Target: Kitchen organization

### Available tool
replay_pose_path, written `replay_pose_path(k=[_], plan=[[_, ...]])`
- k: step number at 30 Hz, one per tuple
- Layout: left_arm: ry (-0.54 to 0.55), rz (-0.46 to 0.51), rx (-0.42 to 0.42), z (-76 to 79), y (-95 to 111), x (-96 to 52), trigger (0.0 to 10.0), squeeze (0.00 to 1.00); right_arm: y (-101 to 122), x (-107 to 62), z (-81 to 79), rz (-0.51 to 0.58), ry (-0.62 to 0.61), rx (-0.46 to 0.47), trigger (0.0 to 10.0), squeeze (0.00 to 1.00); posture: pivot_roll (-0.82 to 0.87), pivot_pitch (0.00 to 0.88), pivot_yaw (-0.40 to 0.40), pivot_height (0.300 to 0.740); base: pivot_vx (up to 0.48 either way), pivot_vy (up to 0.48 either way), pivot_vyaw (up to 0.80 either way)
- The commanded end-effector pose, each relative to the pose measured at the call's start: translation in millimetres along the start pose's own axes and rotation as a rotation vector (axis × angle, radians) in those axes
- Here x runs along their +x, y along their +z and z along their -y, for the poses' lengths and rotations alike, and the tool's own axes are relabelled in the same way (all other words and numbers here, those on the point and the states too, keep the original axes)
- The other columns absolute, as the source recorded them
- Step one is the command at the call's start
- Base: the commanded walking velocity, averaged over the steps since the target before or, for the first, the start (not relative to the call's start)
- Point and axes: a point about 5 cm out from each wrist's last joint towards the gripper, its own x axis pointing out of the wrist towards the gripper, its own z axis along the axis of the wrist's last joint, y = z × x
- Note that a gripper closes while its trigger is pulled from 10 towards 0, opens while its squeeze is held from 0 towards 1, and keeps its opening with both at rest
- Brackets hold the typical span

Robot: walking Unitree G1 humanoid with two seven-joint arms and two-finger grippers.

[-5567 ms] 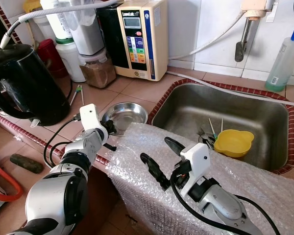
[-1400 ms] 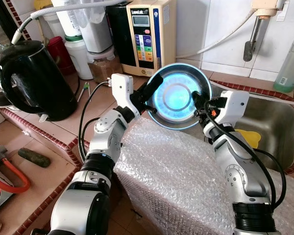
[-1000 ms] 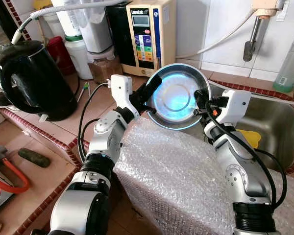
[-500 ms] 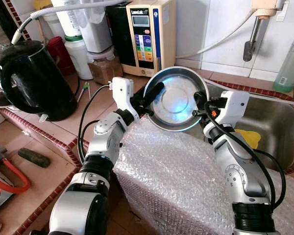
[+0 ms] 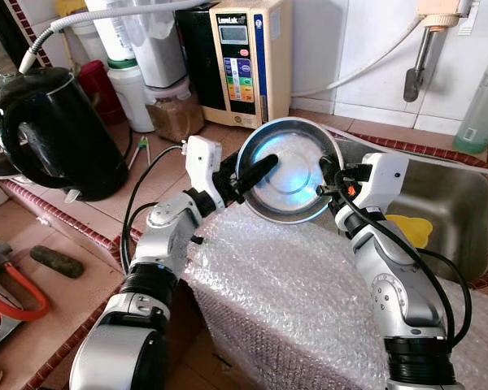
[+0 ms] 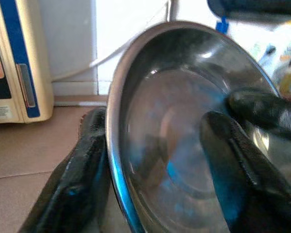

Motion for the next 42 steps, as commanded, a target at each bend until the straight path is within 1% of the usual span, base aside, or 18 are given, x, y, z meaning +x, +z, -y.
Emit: replay_pose_path(k=[1, 5, 8, 12, 14, 17, 20, 22, 23, 24, 26, 27, 28, 29, 30, 35, 38, 42], plan=[[-0.153, -0.055, 0.030, 17.3, -9.6, 4.0, 10.0, 1.00, 0.4, 1.5, 16.9, -0.008, -0.130, -0.036, 0.0, 0.00, -0.03, 0.000, 0.146, 0.740, 0.000, 0.000, 0.00], [-0.133, -0.094, 0.053, 11.5, -12.9, -0.4, 10.0, 1.00, 1.4, 0.0, 22.1, -0.005, -0.154, -0.048, 0.0, 0.00, -0.03, 0.000, 0.146, 0.740, 0.000, 0.000, 0.00], [-0.136, -0.109, 0.050, 10.8, -13.7, -1.1, 10.0, 1.00, 1.7, -0.7, 23.6, -0.004, -0.161, -0.052, 0.0, 0.00, -0.03, 0.000, 0.145, 0.740, 0.000, 0.000, 0.00], [-0.136, -0.109, 0.050, 9.7, -12.1, -0.8, 10.0, 1.00, 9.4, -3.8, 36.7, 0.033, -0.233, -0.096, 0.0, 0.00, -0.03, 0.000, 0.147, 0.740, 0.000, 0.000, 0.00], [-0.141, -0.121, 0.058, 10.0, -14.5, -2.3, 10.0, 1.00, 16.3, -6.7, 44.5, 0.071, -0.290, -0.143, 0.0, 0.00, -0.03, 0.000, 0.146, 0.740, 0.000, 0.000, 0.00], [-0.156, -0.135, 0.057, 10.8, -16.8, -4.3, 10.0, 1.00, 24.4, -9.0, 52.4, 0.102, -0.340, -0.160, 0.0, 0.00, -0.03, 0.000, 0.148, 0.740, 0.000, 0.000, 0.00], [-0.187, -0.162, 0.060, 13.0, -19.9, -6.4, 10.0, 1.00, 24.2, -11.9, 62.7, 0.094, -0.384, -0.176, 0.0, 0.00, -0.03, 0.000, 0.149, 0.740, 0.000, 0.000, 0.00], [-0.220, -0.190, 0.058, 15.5, -23.9, -8.8, 10.0, 1.00, 21.7, -18.2, 79.0, 0.073, -0.477, -0.207, 0.0, 0.00, -0.03, 0.000, 0.148, 0.740, 0.000, 0.000, 0.00], [-0.220, -0.190, 0.058, 15.5, -23.9, -8.8, 10.0, 1.00, 21.7, -18.2, 79.0, 0.073, -0.477, -0.207, 0.0, 0.00, -0.03, 0.000, 0.148, 0.740, 0.000, 0.000, 0.00], [-0.232, -0.202, 0.060, 16.4, -25.8, -10.2, 10.0, 1.00, 18.7, -23.7, 91.3, 0.052, -0.552, -0.217, 0.0, 0.00, -0.02, 0.000, 0.149, 0.740, 0.000, 0.000, 0.00], [-0.243, -0.212, 0.063, 17.1, -27.5, -11.4, 10.0, 1.00, 15.8, -28.4, 101.2, 0.029, -0.611, -0.223, 0.0, 0.00, -0.02, 0.000, 0.150, 0.740, 0.000, 0.000, 0.00], [-0.248, -0.217, 0.062, 17.6, -28.4, -12.0, 10.0, 1.00, 13.7, -30.7, 106.0, 0.015, -0.637, -0.219, 0.0, 0.00, -0.02, 0.000, 0.150, 0.740, 0.000, 0.000, 0.00], [-0.248, -0.217, 0.062, 17.6, -28.4, -12.0, 10.0, 1.00, 13.7, -30.7, 106.0, 0.015, -0.637, -0.219, 0.0, 0.00, -0.02, 0.000, 0.150, 0.740, 0.000, 0.000, 0.00], [-0.267, -0.233, 0.065, 19.2, -30.8, -13.5, 10.0, 1.00, 6.6, -37.3, 117.2, -0.028, -0.701, -0.197, 0.0, 0.00, -0.02, 0.000, 0.153, 0.740, 0.000, 0.000, 0.00], [-0.274, -0.240, 0.068, 19.8, -31.6, -14.1, 10.0, 1.00, 3.9, -39.9, 121.0, -0.044, -0.725, -0.192, 0.0, 0.00, -0.02, 0.000, 0.153, 0.740, 0.000, 0.000, 0.00], [-0.309, -0.277, 0.096, 22.9, -36.6, -16.9, 10.0, 1.00, -10.4, -52.6, 135.8, -0.110, -0.829, -0.162, 0.0, 0.00, -0.02, 0.000, 0.155, 0.740, 0.000, 0.000, 0.00], [-0.320, -0.282, 0.099, 25.3, -38.3, -17.5, 10.0, 1.00, -20.3, -58.3, 138.9, -0.142, -0.871, -0.131, 0.0, 0.00, -0.02, 0.000, 0.158, 0.740, 0.000, 0.000, 0.00], [-0.326, -0.285, 0.101, 26.2, -38.5, -17.6, 10.0, 1.00, -26.7, -60.6, 139.7, -0.167, -0.887, -0.113, 0.0, 0.00, -0.01, 0.000, 0.157, 0.740, 0.000, 0.000, 0.00]])
